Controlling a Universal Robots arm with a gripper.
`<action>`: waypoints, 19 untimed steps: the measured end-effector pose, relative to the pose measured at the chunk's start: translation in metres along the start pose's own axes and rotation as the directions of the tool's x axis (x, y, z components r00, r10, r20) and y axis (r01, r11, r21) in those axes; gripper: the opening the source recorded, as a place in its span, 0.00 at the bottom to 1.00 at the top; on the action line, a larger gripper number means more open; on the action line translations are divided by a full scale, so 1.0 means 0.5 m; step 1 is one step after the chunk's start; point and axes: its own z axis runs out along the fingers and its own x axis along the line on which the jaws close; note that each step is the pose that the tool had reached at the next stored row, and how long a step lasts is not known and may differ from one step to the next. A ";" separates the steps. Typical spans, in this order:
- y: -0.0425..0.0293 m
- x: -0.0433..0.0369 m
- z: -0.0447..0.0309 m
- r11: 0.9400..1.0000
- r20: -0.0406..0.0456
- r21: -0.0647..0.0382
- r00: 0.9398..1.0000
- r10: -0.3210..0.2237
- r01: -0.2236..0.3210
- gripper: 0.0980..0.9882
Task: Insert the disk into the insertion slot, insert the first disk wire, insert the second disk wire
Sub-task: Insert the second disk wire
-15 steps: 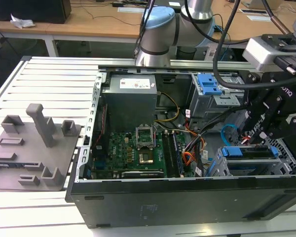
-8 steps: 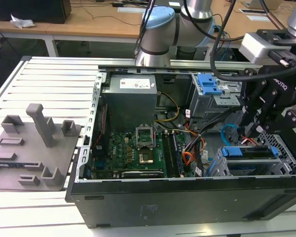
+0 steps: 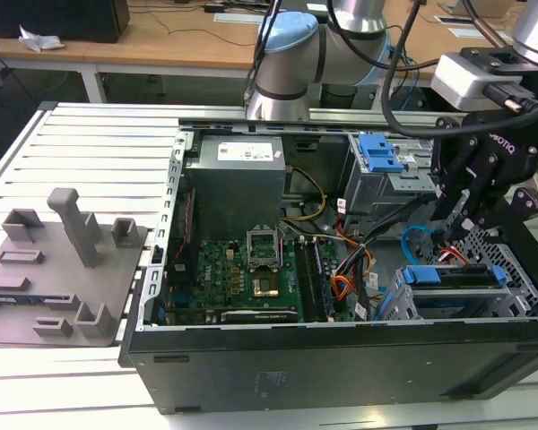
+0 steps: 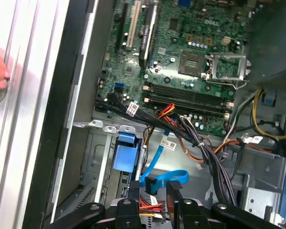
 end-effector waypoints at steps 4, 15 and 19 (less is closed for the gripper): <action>0.000 -0.001 0.001 1.000 -0.006 -0.001 1.000 -0.011 0.011 0.30; -0.001 -0.001 0.013 0.994 -0.025 -0.009 0.993 0.113 -0.113 0.30; 0.001 -0.002 0.027 0.987 -0.024 -0.010 0.987 0.159 -0.159 0.30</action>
